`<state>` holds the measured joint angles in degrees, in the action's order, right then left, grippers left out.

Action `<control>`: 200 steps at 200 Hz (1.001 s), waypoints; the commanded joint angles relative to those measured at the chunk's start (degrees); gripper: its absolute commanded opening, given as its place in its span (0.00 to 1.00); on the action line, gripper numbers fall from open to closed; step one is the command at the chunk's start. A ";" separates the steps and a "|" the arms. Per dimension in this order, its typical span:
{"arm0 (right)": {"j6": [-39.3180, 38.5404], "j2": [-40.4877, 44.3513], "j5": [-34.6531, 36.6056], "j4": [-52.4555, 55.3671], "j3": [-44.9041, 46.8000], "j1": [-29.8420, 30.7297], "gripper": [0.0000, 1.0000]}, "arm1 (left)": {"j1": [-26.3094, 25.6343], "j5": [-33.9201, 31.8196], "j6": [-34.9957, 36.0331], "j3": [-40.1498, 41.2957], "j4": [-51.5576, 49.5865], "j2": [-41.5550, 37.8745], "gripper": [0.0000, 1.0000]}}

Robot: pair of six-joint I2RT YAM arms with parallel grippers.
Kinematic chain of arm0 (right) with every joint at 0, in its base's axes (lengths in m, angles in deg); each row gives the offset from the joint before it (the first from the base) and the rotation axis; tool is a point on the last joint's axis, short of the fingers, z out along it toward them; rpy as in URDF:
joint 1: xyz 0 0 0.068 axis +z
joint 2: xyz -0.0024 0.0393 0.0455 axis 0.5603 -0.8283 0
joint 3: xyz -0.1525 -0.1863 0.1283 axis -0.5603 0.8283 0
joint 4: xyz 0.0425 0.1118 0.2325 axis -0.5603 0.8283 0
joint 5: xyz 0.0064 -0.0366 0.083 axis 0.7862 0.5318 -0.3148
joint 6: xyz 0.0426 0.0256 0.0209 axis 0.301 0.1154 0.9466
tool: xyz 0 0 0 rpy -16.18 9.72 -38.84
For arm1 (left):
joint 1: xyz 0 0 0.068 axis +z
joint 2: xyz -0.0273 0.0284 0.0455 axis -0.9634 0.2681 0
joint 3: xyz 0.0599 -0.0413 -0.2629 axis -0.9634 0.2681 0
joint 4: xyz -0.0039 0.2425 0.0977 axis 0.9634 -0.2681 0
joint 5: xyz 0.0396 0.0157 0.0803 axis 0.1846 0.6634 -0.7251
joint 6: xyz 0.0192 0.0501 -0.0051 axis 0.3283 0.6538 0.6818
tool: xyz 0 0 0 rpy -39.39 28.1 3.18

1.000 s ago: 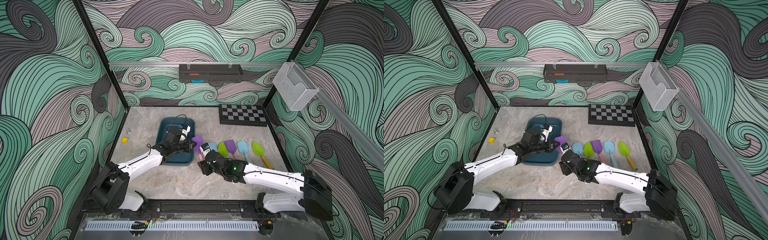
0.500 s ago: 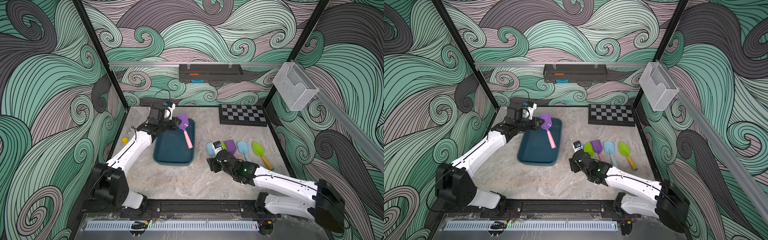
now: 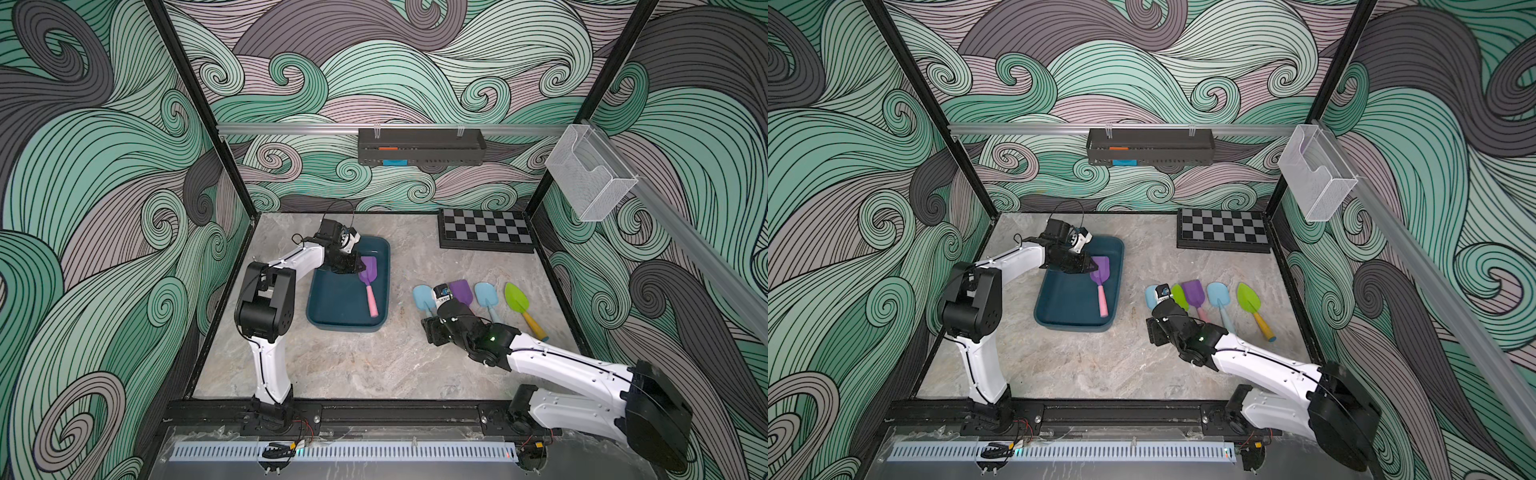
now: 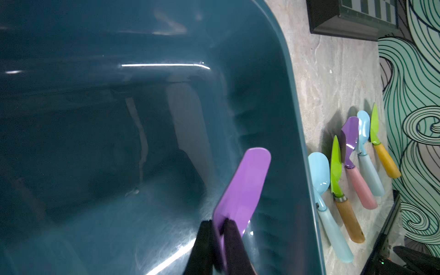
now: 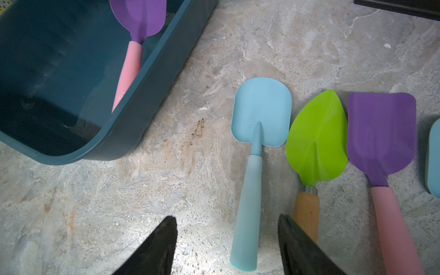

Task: Put the shovel into the storage box
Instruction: Place the shovel in the storage box.

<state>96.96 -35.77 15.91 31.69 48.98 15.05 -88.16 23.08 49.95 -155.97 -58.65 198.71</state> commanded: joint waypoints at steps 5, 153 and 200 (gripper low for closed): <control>0.63 -0.48 -0.38 -0.01 0.53 -0.61 0.70 | -1.73 6.93 -1.16 -3.21 2.38 2.02 0.08; 2.16 -4.87 -0.85 0.39 0.95 -0.99 0.74 | -5.13 9.54 -10.09 -7.62 10.20 12.33 0.45; 3.03 -10.41 -2.50 -2.71 1.31 -1.58 0.71 | -5.10 6.98 -8.98 -4.19 9.00 3.33 0.54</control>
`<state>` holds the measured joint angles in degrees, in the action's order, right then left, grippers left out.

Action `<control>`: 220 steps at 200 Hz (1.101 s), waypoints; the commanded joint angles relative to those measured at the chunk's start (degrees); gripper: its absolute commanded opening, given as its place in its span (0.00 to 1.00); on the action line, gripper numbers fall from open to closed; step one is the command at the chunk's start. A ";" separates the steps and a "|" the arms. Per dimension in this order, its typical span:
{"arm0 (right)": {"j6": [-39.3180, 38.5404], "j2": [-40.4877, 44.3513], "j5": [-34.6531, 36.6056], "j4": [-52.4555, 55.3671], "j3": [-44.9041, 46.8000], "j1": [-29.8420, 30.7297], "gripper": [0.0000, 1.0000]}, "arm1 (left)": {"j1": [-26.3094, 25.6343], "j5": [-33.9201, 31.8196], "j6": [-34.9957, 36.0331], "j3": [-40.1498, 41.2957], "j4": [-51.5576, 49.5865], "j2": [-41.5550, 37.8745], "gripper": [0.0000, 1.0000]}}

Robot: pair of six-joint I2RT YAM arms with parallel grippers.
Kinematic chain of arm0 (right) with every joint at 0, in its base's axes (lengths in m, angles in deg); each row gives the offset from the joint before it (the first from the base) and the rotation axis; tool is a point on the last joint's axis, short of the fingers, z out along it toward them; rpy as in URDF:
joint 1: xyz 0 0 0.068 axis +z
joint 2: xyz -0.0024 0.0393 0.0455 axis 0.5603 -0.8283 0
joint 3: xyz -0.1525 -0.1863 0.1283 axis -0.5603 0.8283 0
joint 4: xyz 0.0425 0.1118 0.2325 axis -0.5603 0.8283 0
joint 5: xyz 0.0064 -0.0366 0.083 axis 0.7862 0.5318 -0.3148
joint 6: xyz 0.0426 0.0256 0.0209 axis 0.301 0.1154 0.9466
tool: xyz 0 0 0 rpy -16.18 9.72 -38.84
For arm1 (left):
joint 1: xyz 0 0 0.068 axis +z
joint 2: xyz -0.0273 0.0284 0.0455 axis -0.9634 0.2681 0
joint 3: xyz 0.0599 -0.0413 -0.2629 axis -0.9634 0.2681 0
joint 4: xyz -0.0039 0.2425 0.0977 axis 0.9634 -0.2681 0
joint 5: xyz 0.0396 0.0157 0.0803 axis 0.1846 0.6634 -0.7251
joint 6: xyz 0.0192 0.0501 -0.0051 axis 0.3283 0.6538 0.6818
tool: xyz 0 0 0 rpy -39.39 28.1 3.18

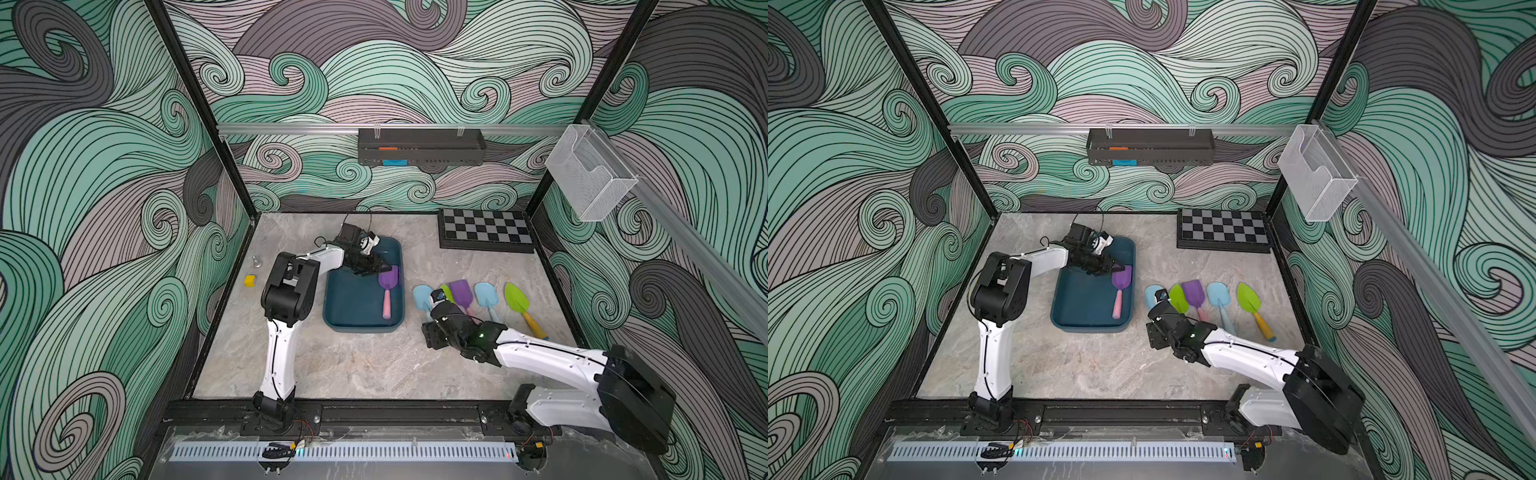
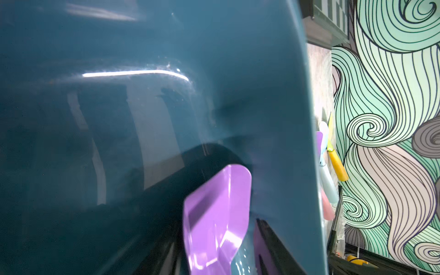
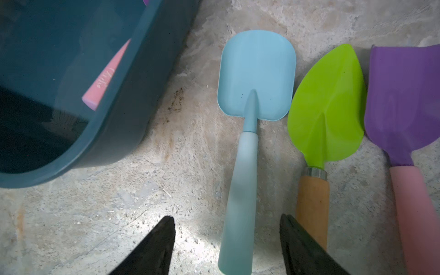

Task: Put the shovel into the storage box
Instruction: Place the shovel in the storage box, then pick up the shovel from the center of the board.

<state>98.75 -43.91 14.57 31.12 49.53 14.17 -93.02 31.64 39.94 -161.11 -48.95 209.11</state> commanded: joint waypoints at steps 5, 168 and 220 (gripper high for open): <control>1.25 -2.93 -1.33 -2.58 0.77 -0.85 0.70 | -0.30 -1.89 1.22 1.52 -0.96 -8.14 0.54; -0.21 -3.60 -1.38 -2.45 0.18 -2.47 0.15 | -2.21 -4.47 -1.19 18.26 3.52 -30.94 0.58; -1.73 3.82 0.15 2.50 -1.76 -2.46 0.02 | -3.40 -4.94 -2.64 21.36 5.32 -33.91 0.59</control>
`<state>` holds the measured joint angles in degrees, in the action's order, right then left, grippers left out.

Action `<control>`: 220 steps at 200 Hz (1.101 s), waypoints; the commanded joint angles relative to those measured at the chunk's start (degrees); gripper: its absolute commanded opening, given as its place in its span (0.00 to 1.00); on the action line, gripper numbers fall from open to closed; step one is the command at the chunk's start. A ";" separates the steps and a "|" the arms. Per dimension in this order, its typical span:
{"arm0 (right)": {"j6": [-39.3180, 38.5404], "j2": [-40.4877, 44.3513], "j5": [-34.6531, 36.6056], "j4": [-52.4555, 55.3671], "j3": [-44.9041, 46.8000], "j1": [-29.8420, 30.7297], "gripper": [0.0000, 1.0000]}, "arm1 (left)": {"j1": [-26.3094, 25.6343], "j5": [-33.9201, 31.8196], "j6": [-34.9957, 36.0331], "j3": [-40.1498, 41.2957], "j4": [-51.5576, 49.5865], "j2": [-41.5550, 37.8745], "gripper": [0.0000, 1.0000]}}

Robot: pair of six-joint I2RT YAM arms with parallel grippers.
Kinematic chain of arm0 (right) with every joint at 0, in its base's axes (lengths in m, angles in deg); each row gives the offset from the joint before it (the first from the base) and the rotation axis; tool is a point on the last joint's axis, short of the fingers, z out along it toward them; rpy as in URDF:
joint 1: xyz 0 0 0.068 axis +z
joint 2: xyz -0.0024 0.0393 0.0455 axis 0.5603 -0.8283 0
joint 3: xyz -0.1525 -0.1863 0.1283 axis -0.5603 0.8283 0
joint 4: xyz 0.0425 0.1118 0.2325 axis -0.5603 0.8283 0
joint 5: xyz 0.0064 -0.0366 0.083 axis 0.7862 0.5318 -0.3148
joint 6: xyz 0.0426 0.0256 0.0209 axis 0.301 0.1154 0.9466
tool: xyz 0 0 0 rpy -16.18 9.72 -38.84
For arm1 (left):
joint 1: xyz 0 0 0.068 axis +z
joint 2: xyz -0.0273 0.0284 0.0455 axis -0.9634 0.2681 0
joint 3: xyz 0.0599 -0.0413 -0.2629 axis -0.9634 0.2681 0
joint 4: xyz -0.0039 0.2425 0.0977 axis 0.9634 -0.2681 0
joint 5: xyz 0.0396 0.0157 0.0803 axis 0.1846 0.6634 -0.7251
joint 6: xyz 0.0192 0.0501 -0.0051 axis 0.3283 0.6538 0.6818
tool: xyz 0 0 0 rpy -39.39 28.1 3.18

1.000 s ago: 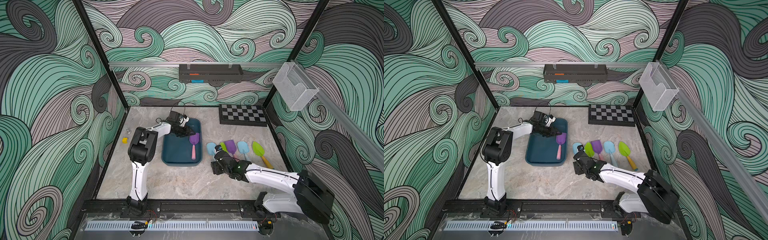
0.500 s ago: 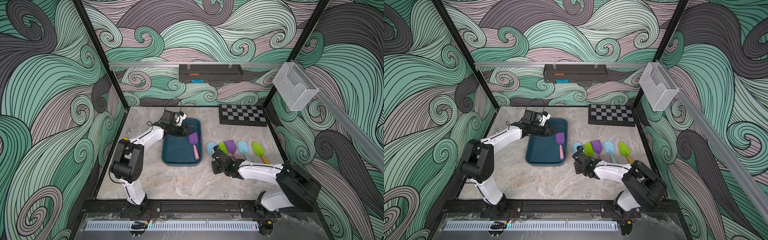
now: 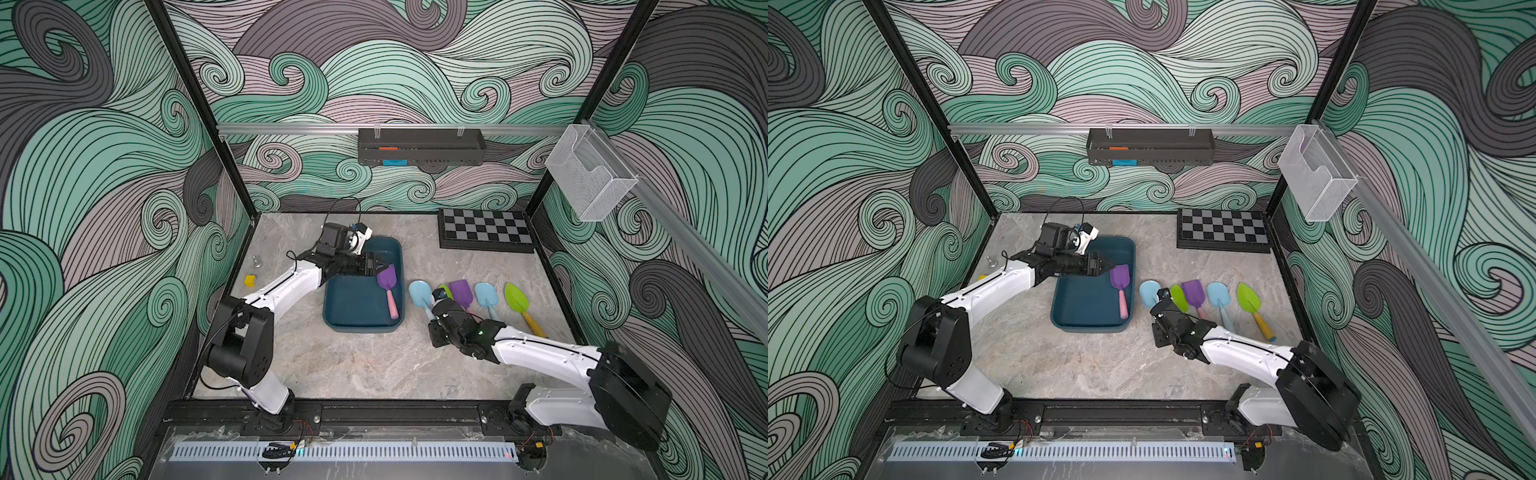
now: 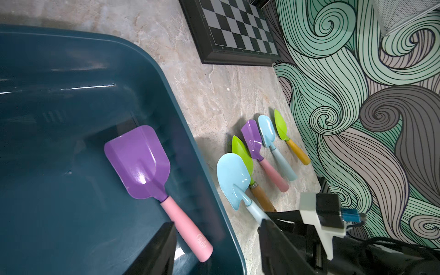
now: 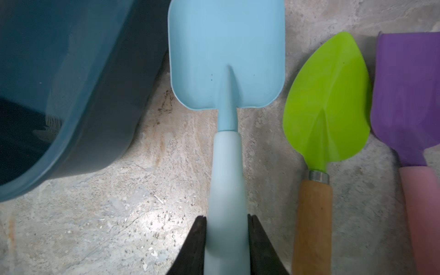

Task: Put the shovel into the storage box
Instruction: Pick up the shovel from the center of the board.

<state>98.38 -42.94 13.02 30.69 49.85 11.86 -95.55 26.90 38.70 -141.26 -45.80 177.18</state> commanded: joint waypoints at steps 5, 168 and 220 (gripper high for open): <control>-1.58 3.34 1.60 3.26 -2.51 -0.14 0.01 | -1.15 -0.08 -1.77 1.96 2.87 -2.36 0.59; -5.09 1.80 0.45 3.38 -13.84 4.75 0.00 | -8.45 -2.71 -8.90 3.41 13.45 0.64 0.54; -5.04 0.81 0.72 2.34 -14.46 6.09 0.00 | -8.96 -1.78 -9.80 2.79 14.38 3.00 0.23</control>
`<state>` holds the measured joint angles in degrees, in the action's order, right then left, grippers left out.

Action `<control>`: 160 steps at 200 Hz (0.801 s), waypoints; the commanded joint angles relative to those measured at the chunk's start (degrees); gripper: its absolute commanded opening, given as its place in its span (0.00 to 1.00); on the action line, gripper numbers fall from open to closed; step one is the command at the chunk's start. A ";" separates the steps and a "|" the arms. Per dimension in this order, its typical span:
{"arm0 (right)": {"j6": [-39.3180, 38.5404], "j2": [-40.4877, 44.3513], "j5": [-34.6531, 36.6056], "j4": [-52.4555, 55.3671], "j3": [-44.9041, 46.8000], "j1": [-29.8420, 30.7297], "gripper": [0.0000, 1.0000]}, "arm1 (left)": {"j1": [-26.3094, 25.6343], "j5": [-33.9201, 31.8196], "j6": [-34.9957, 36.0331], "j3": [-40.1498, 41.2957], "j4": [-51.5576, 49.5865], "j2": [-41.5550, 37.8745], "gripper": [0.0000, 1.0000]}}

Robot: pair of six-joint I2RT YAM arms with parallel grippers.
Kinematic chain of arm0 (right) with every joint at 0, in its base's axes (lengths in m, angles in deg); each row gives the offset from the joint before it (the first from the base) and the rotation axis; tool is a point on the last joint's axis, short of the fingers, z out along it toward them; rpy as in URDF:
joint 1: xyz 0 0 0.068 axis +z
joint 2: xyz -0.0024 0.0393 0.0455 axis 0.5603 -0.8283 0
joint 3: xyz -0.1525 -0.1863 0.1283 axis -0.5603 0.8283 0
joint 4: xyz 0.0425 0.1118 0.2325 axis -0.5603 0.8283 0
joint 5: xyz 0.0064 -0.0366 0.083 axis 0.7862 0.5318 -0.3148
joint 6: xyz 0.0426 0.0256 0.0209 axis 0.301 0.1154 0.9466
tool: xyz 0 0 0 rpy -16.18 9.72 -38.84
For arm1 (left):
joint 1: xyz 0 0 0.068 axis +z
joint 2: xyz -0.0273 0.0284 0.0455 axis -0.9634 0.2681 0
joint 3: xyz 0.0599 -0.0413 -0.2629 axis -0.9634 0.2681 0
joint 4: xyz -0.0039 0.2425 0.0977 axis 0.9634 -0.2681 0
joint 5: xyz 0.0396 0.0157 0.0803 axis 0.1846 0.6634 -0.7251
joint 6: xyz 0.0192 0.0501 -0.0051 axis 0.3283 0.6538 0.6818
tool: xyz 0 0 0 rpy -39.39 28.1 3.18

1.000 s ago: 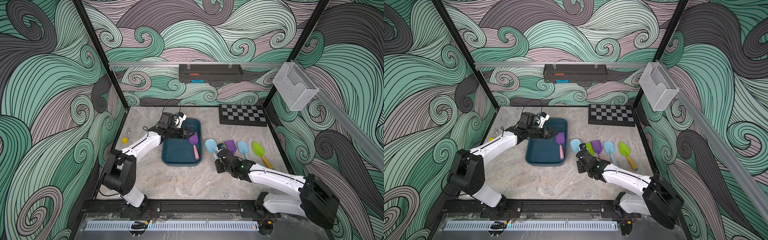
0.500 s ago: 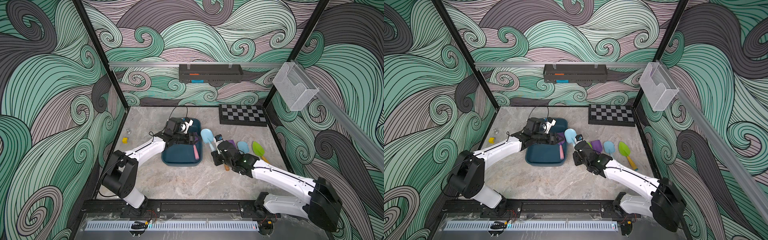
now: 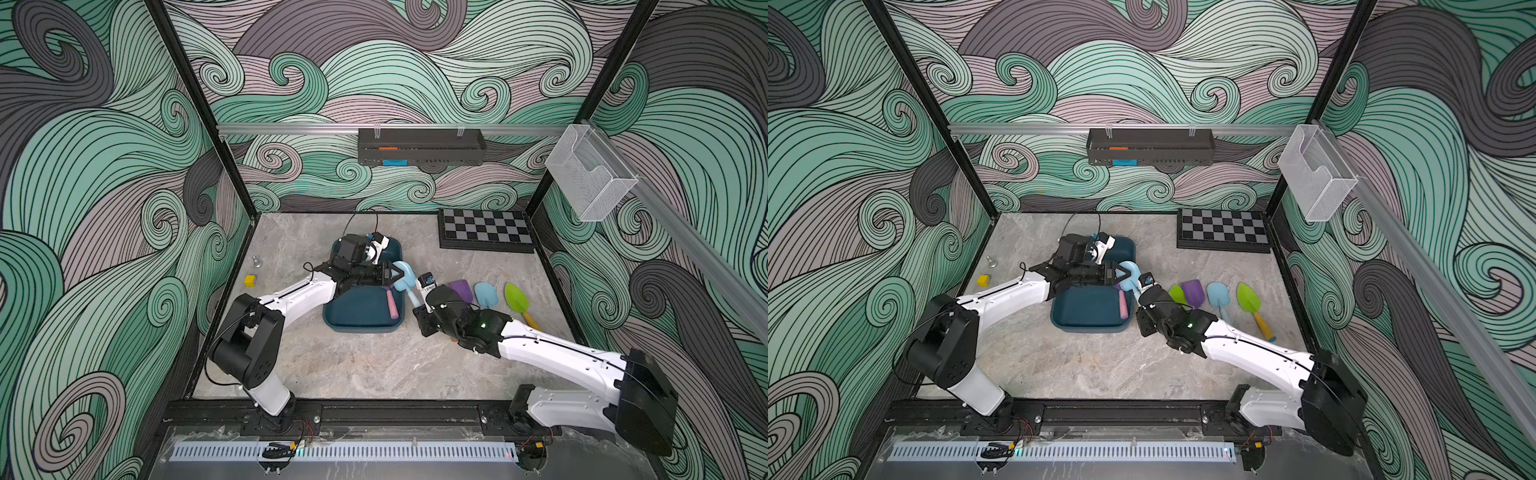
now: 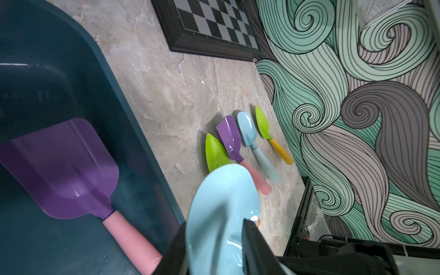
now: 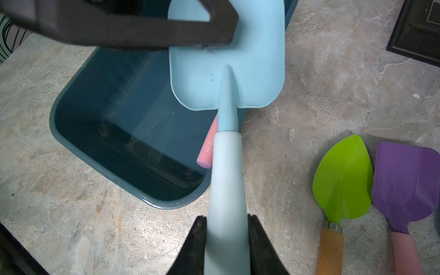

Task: Put the shovel into the storage box
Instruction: Pick up the shovel from the center of the board.

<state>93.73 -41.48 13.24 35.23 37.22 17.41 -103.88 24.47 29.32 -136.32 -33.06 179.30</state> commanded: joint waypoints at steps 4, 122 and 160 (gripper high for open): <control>-0.37 -0.83 0.58 -2.23 -1.83 0.63 0.00 | -0.64 0.70 -0.54 -2.15 1.71 0.86 0.20; -0.72 4.37 5.20 -2.63 3.03 0.02 0.69 | 8.73 5.45 8.50 -13.68 -13.76 0.16 0.00; 1.68 7.36 3.22 -1.96 9.11 -4.81 0.70 | 16.99 6.09 23.09 -27.38 -35.10 7.28 0.00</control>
<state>93.62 -35.49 16.47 32.57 42.86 14.76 -90.76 28.61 40.97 -157.13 -52.69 182.07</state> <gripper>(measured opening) 0.696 0.094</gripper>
